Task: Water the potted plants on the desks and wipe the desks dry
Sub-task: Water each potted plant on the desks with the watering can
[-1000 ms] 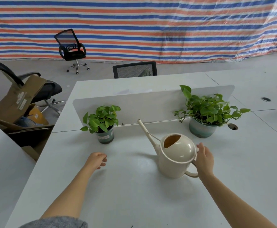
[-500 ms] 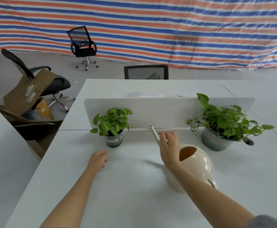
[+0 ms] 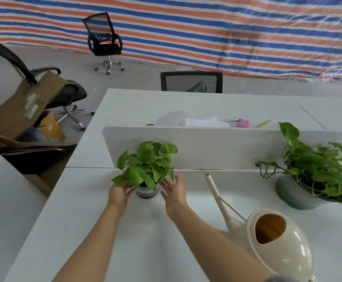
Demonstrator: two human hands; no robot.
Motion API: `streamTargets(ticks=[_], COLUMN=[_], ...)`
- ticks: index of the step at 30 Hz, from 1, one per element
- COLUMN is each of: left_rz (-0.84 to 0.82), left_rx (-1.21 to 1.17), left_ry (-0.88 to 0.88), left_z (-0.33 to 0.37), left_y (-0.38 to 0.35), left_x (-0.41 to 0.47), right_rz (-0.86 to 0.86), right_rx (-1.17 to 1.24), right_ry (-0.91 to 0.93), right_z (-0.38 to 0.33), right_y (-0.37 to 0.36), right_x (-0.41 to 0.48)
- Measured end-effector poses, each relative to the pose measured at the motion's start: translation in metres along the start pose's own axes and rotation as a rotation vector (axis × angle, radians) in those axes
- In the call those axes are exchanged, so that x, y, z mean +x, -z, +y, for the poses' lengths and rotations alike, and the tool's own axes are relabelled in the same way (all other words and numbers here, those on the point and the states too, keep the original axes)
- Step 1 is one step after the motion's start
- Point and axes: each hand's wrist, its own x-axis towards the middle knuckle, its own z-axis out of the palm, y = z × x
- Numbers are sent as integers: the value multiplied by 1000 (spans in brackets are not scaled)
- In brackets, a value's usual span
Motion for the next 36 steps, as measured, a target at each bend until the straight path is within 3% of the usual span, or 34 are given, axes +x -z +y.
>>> streamTargets(ticks=[6, 9, 12, 15, 24, 31, 36], left_rz=[283, 177, 115, 153, 277, 151, -30], left_rx=[-6, -33, -40, -19, 149, 343, 506], left_ry=[11, 26, -10, -19, 95, -15, -167], left_z=[-13, -15, -18, -26, -52, -46, -33], left_y=[27, 18, 4, 7, 13, -13, -63], left_x=[13, 8, -3, -10, -70, -149, -201], right_rz=[-12, 74, 10, -48, 7, -65, -66], right_rx=[8, -48, -141, -202, -244, -525, -519], right_ry=[0, 43, 23, -23, -36, 133, 328], right_z=[-9, 1, 4, -6, 18, -15, -53], right_y=[-5, -2, -7, -4, 56, 101, 146], right_x=[26, 24, 10, 12, -50, -123, -185])
